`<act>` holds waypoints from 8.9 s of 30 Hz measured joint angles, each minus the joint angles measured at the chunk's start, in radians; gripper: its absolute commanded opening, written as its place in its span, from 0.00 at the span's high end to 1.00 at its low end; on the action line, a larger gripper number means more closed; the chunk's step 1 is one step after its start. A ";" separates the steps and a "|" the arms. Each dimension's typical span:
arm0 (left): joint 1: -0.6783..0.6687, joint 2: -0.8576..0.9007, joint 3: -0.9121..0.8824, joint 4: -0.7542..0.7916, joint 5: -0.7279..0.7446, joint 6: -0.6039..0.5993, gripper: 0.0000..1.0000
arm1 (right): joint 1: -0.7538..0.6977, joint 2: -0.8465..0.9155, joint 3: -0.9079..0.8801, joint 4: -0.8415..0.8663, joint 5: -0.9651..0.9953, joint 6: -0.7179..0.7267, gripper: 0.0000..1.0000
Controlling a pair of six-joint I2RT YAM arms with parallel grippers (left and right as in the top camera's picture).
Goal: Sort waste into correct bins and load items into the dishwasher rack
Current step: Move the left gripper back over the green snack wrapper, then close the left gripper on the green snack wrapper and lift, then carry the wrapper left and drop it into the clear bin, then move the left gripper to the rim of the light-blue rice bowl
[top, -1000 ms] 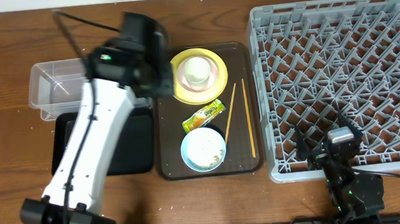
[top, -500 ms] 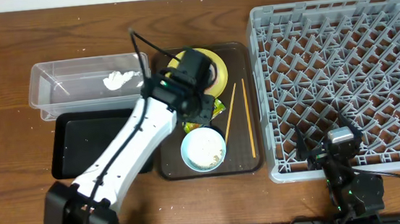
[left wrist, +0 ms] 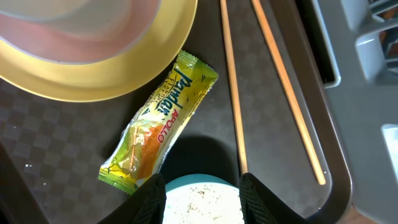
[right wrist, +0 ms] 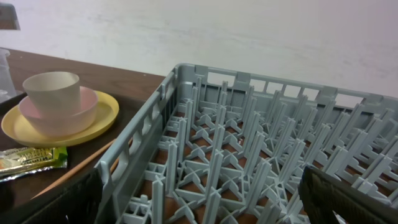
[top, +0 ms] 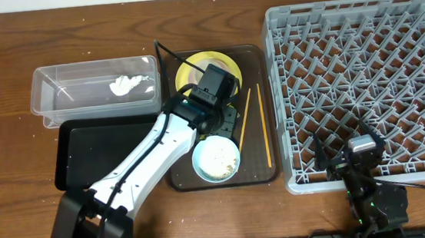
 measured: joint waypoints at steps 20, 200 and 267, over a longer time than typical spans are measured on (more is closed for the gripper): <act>0.000 0.082 -0.002 -0.129 -0.076 -0.003 0.93 | 0.000 0.000 0.000 0.000 0.000 0.000 0.01; 0.596 0.009 0.073 0.156 -0.120 -0.641 0.66 | 0.000 0.000 0.000 0.000 0.000 0.000 0.01; -0.210 -0.069 -0.178 -0.165 -0.136 -0.339 0.69 | 0.000 0.000 0.000 0.000 0.000 0.000 0.01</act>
